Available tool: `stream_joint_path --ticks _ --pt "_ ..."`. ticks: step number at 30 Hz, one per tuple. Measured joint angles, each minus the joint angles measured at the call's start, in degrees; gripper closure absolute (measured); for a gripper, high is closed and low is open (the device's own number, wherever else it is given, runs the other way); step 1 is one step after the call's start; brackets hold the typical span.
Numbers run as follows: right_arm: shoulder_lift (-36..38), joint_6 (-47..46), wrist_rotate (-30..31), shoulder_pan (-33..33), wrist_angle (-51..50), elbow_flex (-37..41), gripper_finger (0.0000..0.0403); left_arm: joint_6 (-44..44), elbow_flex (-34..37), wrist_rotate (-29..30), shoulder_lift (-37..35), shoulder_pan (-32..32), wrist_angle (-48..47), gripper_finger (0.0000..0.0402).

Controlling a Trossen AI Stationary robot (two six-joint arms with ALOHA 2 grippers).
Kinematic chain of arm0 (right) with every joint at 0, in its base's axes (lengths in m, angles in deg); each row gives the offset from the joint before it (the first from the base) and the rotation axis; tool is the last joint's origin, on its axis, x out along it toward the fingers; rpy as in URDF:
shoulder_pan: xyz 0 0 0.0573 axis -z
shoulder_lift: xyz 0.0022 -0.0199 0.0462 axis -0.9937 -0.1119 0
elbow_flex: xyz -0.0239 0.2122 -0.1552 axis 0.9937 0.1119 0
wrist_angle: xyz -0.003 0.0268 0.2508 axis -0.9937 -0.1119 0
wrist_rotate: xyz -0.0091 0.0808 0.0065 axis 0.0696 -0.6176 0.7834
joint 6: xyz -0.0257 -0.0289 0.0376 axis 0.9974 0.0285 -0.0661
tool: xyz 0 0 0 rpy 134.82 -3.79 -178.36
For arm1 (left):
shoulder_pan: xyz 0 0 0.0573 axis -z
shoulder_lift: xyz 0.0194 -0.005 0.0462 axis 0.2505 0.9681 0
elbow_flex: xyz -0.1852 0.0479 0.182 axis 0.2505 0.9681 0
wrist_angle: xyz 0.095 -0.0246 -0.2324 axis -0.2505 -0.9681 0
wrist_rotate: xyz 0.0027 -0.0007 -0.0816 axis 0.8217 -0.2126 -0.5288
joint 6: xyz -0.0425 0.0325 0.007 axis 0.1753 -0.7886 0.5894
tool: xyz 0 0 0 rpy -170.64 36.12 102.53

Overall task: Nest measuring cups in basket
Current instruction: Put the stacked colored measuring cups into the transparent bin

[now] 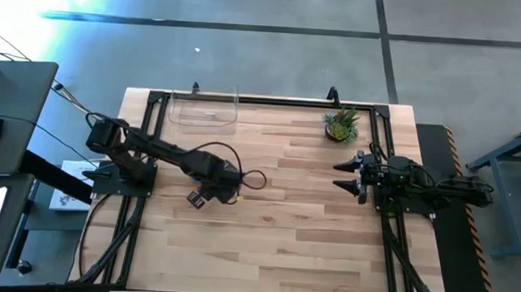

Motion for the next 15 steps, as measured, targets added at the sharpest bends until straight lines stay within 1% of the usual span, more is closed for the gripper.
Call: stream_joint_path --ticks 5,9,15 --pt "0.00 0.00 0.00 0.01 -0.01 0.01 0.0119 -5.59 0.00 0.21 0.00 1.47 -0.16 0.0260" --pt "0.00 0.00 0.02 -0.01 0.00 0.01 0.0119 -9.43 0.00 0.19 0.00 2.61 -0.14 0.0249" --pt "0.00 0.00 0.00 -0.01 0.01 0.01 0.0119 -10.30 0.00 0.17 0.02 3.87 -0.16 0.0234"
